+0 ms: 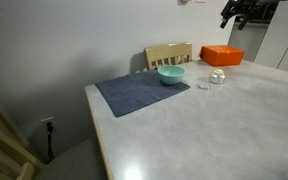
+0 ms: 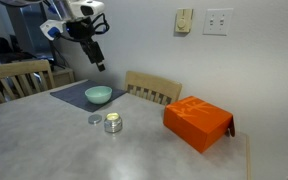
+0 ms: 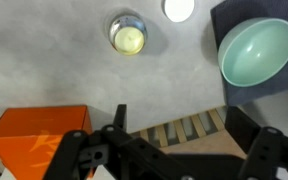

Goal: Put the lid on the silver object, remove it, then put it back again.

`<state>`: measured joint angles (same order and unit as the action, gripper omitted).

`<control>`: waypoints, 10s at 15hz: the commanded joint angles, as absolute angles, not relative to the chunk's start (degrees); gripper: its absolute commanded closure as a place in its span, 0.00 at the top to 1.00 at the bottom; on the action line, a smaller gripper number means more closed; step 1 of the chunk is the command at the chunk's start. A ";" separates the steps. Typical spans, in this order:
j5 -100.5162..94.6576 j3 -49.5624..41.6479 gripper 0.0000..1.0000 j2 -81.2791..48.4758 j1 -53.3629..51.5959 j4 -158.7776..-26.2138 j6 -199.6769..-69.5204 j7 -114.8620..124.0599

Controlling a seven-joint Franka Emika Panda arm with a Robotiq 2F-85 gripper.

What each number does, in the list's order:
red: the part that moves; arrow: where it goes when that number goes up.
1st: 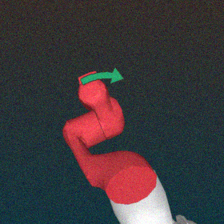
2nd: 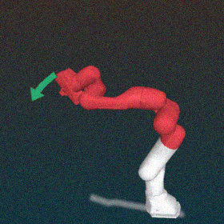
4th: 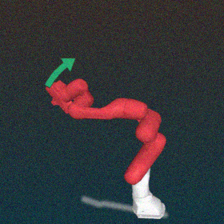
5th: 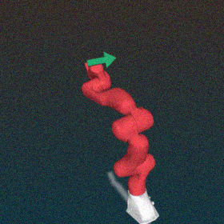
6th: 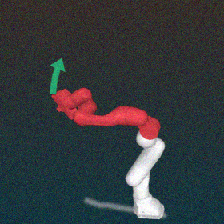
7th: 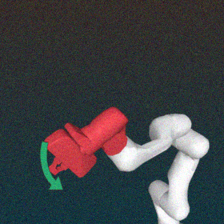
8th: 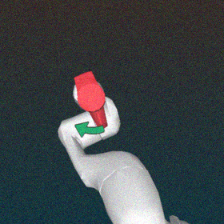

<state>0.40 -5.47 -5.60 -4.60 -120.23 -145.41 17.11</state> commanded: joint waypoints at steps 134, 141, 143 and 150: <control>2.20 -5.19 0.44 -33.35 -2.08 -101.49 -134.70 19.54; 4.27 -5.13 0.44 -35.43 -0.82 -95.84 -129.37 20.12; 5.03 -5.16 0.44 -36.81 -0.31 -93.96 -128.15 20.47; 6.71 -5.19 0.44 -41.02 0.84 -88.64 -124.37 20.68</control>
